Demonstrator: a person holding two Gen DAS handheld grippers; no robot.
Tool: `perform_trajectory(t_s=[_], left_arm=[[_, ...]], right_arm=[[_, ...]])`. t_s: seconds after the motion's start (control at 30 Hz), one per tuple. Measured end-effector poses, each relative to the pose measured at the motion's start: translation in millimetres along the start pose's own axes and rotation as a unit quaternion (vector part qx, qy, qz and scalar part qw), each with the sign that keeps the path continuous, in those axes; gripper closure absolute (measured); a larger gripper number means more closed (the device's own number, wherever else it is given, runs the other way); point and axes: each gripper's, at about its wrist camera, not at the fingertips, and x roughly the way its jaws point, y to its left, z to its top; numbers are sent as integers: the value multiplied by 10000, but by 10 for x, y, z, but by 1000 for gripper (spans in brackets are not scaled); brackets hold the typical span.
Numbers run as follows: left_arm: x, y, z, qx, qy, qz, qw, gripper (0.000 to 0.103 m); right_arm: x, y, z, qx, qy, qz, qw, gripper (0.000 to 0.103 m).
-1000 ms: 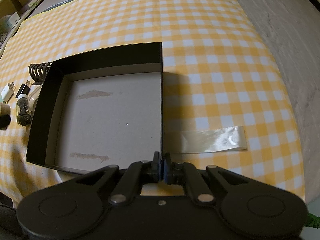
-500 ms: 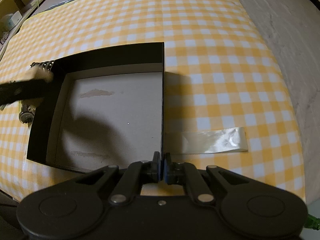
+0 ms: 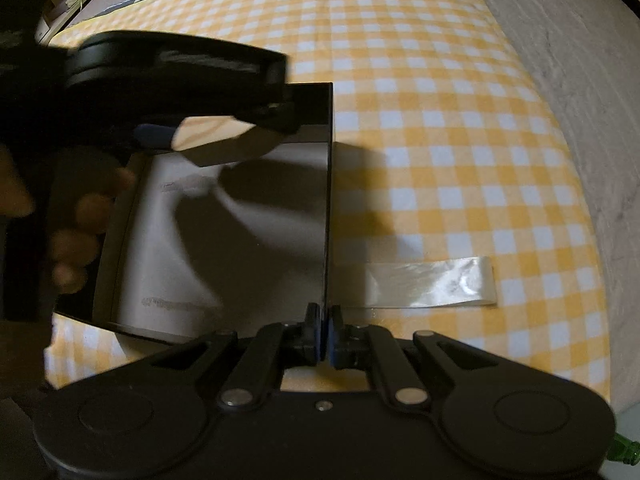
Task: Organize rigid objects
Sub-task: 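Carry the wooden block with the left gripper into the black box and release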
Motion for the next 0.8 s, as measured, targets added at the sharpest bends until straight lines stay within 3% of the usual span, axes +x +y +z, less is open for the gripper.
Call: perform_trajectory(t_s=[0.3,0.4,0.8], left_arm=[[298,1,3,-183,147,-138,9996,10],[300,16,13,-214,132,-146,9996,1],[-151,82,-57,299,71,-211,9993,0]], right_arm=[[8,5,8,-55,39,22,10000,98],[9,-5,10,-70,26,30,10000,98],[0,-14,-2,-49,-32,45,10000,98]])
